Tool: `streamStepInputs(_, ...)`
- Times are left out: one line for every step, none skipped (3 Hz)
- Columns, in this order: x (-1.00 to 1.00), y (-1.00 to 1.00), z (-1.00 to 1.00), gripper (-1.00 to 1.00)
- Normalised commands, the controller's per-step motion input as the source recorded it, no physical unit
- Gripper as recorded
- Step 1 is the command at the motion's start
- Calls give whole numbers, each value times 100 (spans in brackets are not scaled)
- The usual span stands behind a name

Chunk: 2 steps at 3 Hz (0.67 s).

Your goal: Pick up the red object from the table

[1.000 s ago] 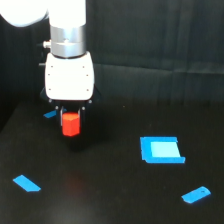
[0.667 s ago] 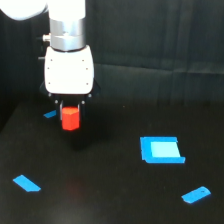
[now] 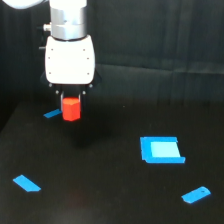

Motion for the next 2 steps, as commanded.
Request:
streamStepInputs(4,-2,44,-95)
streamStepInputs(2,-2,13,-100)
